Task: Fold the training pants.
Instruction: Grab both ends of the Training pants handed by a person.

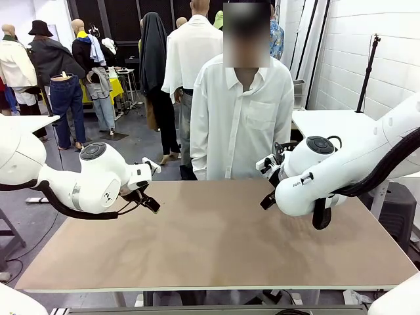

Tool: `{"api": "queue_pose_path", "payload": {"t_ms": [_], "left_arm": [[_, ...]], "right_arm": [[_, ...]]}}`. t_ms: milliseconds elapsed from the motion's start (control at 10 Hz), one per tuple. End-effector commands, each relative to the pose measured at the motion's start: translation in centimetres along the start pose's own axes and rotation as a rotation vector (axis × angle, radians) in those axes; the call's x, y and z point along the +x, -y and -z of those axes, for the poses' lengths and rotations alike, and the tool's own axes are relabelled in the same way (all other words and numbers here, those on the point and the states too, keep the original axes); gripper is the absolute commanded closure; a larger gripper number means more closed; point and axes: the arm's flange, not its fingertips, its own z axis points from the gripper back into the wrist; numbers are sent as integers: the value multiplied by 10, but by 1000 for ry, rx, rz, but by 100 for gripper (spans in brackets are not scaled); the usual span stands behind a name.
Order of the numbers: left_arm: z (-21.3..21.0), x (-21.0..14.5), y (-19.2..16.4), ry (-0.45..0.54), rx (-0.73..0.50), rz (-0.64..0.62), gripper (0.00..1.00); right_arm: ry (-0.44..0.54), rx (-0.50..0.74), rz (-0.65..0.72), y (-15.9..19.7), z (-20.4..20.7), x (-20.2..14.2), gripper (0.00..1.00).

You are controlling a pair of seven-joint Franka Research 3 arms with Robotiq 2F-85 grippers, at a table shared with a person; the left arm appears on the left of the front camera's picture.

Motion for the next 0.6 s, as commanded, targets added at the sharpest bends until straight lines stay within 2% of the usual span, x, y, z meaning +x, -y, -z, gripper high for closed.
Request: {"api": "queue_pose_path", "payload": {"t_ms": [0, 500], "left_arm": [[0, 0, -1, 0, 0, -2, 0], [-30, 17, -9, -44, 8, -27, 0]], "right_arm": [[2, 0, 1, 0, -1, 0, 0], [-16, 6, -25, 18, -28, 26, 0]]}}
